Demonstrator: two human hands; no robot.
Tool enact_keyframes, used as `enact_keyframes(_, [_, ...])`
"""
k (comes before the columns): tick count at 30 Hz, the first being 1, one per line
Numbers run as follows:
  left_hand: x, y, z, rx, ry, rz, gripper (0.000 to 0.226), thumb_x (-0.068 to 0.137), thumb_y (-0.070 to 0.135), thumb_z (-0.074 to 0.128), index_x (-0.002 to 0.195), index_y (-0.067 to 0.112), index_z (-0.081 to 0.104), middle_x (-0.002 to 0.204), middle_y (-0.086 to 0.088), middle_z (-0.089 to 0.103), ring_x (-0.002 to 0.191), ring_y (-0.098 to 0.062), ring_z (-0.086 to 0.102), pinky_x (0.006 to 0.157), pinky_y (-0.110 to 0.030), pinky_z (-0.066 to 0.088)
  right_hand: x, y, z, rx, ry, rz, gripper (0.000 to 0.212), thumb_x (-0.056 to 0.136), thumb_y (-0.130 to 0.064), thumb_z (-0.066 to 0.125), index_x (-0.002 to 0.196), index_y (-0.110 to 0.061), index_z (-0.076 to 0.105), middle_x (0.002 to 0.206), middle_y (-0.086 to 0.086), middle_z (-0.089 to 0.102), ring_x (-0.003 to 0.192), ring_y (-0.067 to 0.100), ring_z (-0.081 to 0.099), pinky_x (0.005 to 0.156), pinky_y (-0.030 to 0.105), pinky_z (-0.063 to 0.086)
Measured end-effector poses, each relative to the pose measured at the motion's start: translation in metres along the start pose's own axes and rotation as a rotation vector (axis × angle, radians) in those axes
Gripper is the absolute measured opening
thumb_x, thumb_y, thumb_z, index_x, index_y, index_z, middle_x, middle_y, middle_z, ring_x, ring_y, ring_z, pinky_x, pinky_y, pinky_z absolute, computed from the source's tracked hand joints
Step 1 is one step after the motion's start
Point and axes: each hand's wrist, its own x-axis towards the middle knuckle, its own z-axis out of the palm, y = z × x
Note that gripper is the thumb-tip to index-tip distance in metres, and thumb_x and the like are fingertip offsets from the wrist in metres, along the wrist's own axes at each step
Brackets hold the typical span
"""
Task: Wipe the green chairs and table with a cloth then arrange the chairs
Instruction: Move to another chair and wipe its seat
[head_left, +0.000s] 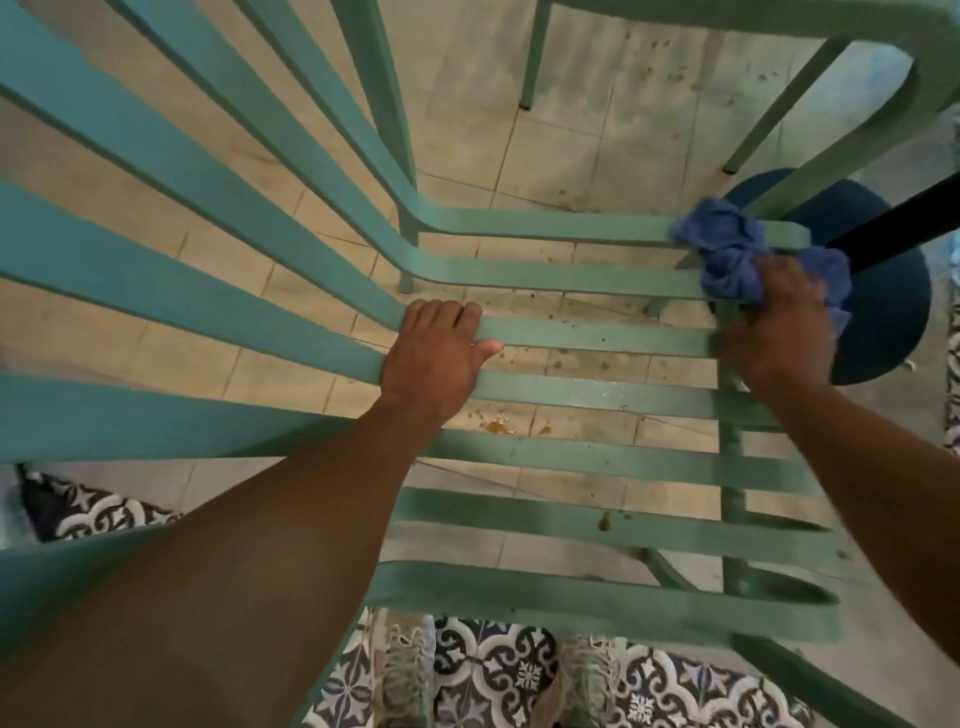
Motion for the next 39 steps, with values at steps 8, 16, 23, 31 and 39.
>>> enact_keyframes(8, [-0.003, -0.004, 0.006, -0.077, -0.041, -0.059, 0.043, 0.098, 0.02, 0.041, 0.135, -0.001, 0.049, 0.137, -0.027, 0.05, 0.124, -0.037, 0.05, 0.108, -0.037, 0.035, -0.041, -0.265, 0.095, 0.233, -0.274, -0.173, 0.065, 0.092, -0.02, 0.046, 0.151, -0.016, 0.021, 0.157, 0.011, 0.024, 0.145, 0.034, 0.015, 0.115, 0.051, 0.015])
enact_keyframes(16, [0.002, -0.002, -0.004, -0.058, -0.043, -0.044, 0.06, 0.095, 0.054, 0.031, 0.12, 0.007, 0.059, 0.109, -0.017, 0.064, 0.104, -0.037, 0.054, 0.1, -0.045, 0.032, -0.021, -0.089, 0.041, -0.083, -0.225, -0.486, 0.058, 0.092, -0.017, 0.054, 0.146, -0.031, 0.038, 0.16, -0.002, 0.021, 0.147, 0.029, 0.015, 0.117, 0.046, 0.019])
enact_keyframes(23, [0.002, -0.002, 0.0, -0.105, 0.003, -0.057, 0.052, 0.098, 0.047, 0.042, 0.13, 0.009, 0.054, 0.123, -0.014, 0.06, 0.117, -0.033, 0.049, 0.11, -0.042, 0.025, -0.047, -0.049, 0.016, 0.106, -0.004, 0.054, 0.054, 0.093, -0.012, 0.051, 0.145, -0.021, 0.038, 0.15, 0.008, 0.035, 0.141, 0.033, 0.027, 0.116, 0.048, 0.022])
enact_keyframes(31, [-0.002, 0.003, -0.006, -0.154, -0.01, -0.086, 0.042, 0.095, 0.031, 0.053, 0.129, 0.007, 0.057, 0.127, -0.019, 0.058, 0.117, -0.039, 0.049, 0.102, -0.043, 0.033, -0.096, -0.118, 0.063, -0.059, -0.201, -0.447, 0.065, 0.088, -0.009, 0.048, 0.148, -0.027, 0.032, 0.159, -0.004, 0.023, 0.148, 0.025, 0.008, 0.119, 0.048, 0.006])
enact_keyframes(39, [-0.003, 0.005, -0.01, -0.145, -0.002, -0.076, 0.054, 0.098, 0.045, 0.046, 0.136, 0.007, 0.051, 0.128, -0.018, 0.056, 0.121, -0.037, 0.042, 0.109, -0.041, 0.025, -0.107, 0.022, -0.009, -0.048, -0.116, 0.293, 0.057, 0.086, -0.009, 0.056, 0.14, -0.013, 0.038, 0.146, 0.019, 0.038, 0.13, 0.043, 0.035, 0.101, 0.054, 0.032])
